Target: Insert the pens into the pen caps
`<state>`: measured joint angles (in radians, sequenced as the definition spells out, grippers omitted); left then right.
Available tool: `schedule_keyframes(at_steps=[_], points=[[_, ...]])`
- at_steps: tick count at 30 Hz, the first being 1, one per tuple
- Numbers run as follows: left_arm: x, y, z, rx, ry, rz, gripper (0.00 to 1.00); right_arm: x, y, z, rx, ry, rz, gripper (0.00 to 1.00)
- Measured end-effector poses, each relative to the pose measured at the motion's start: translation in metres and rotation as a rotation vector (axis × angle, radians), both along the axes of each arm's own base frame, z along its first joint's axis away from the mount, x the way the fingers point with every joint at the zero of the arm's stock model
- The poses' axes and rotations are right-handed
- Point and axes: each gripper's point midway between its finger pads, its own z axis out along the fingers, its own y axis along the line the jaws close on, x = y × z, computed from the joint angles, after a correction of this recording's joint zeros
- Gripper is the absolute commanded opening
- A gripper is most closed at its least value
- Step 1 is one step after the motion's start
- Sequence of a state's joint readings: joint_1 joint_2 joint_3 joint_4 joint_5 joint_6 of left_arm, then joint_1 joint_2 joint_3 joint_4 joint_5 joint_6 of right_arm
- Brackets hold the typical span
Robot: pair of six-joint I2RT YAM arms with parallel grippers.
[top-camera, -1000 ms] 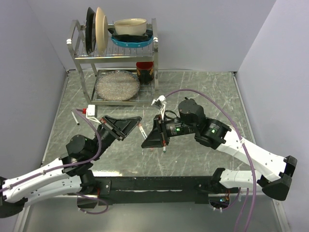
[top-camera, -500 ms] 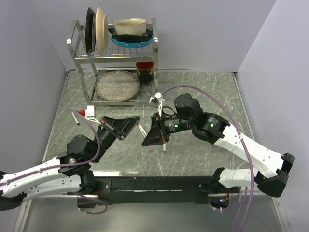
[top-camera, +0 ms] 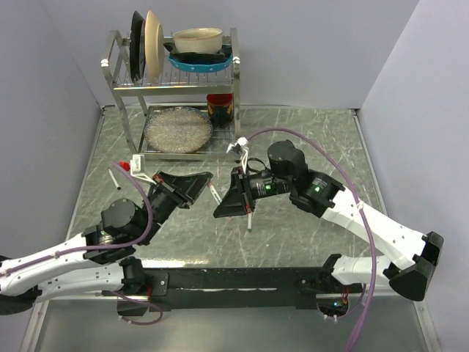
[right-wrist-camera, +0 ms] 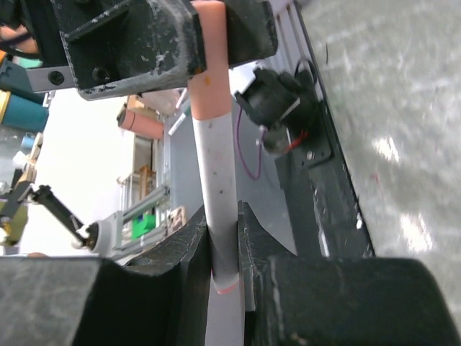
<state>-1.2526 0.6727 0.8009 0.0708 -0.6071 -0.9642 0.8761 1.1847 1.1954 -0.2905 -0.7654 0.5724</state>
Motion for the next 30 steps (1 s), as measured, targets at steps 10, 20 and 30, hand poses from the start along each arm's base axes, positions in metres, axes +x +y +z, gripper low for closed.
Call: schedule_keyframes(at_steps=[10,20,30], points=[[-0.007,-0.035,-0.025,0.373,-0.004,-0.141,0.01,0.006,-0.046,-0.056,0.073,-0.103,-0.189,0.70],[0.040,-0.044,-0.086,0.549,0.091,-0.155,0.01,0.001,-0.116,-0.079,0.071,-0.182,-0.475,1.00],[0.087,-0.050,-0.238,0.810,0.333,-0.159,0.01,0.039,-0.133,-0.085,-0.044,-0.116,-0.732,1.00]])
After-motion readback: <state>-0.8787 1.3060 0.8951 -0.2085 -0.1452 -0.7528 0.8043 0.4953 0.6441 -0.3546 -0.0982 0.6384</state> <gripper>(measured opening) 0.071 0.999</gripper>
